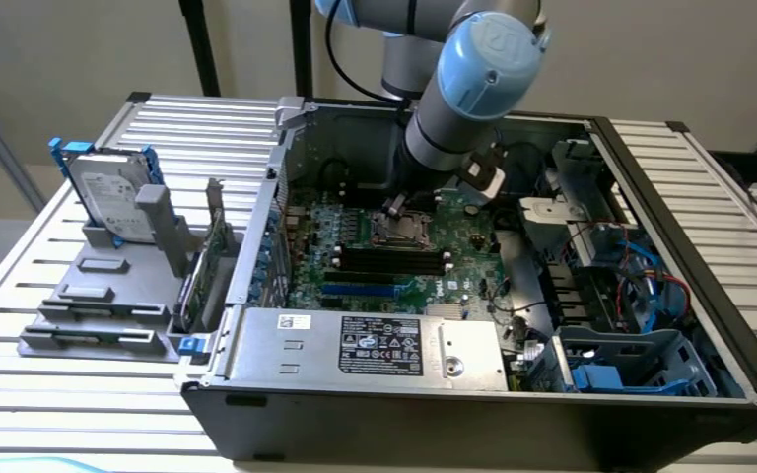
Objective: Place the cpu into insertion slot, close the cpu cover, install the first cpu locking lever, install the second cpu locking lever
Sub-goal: 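Install the second cpu locking lever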
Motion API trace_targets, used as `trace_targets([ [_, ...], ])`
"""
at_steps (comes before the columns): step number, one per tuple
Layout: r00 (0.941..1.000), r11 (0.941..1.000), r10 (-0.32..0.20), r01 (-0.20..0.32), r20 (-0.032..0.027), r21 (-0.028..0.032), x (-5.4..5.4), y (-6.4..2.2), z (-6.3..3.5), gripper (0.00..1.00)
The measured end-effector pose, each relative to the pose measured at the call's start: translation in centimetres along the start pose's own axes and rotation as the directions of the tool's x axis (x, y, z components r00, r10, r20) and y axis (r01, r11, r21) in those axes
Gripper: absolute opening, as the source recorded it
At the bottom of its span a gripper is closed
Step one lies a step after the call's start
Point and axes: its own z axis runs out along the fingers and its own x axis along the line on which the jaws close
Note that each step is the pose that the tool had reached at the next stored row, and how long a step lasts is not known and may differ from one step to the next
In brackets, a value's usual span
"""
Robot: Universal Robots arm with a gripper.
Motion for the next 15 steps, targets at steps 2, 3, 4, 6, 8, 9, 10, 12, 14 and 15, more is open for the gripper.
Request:
trace_targets([
  [2,1.0000,1.0000,0.002,-0.002,0.0014,0.0026,-0.3,0.07,-0.42,0.11],
  [3,1.0000,1.0000,0.002,-0.002,0.0022,0.0038,-0.4,0.12,-0.64,0.11],
  [4,1.0000,1.0000,0.003,-0.003,0.0031,0.0048,-0.6,0.18,-0.88,0.11],
  [6,1.0000,1.0000,0.004,-0.004,0.0051,0.0057,-0.9,0.32,-1.34,0.11],
  [8,1.0000,1.0000,0.005,-0.005,0.0068,0.0062,-1.4,0.48,-1.81,0.11],
  [9,1.0000,1.0000,0.005,-0.005,0.0077,0.0064,-1.6,0.56,-2.04,0.11],
  [10,0.9999,1.0000,0.005,-0.006,0.0086,0.0067,-1.8,0.66,-2.29,0.11],
  [12,0.9999,1.0000,0.006,-0.006,0.0098,0.0076,-2.3,0.87,-2.77,0.11],
  [14,0.9999,0.9999,0.007,-0.007,0.0111,0.0088,-2.8,1.08,-3.28,0.11],
  [15,0.9999,0.9999,0.008,-0.008,0.0115,0.0094,-3.1,1.17,-3.54,0.11],
])
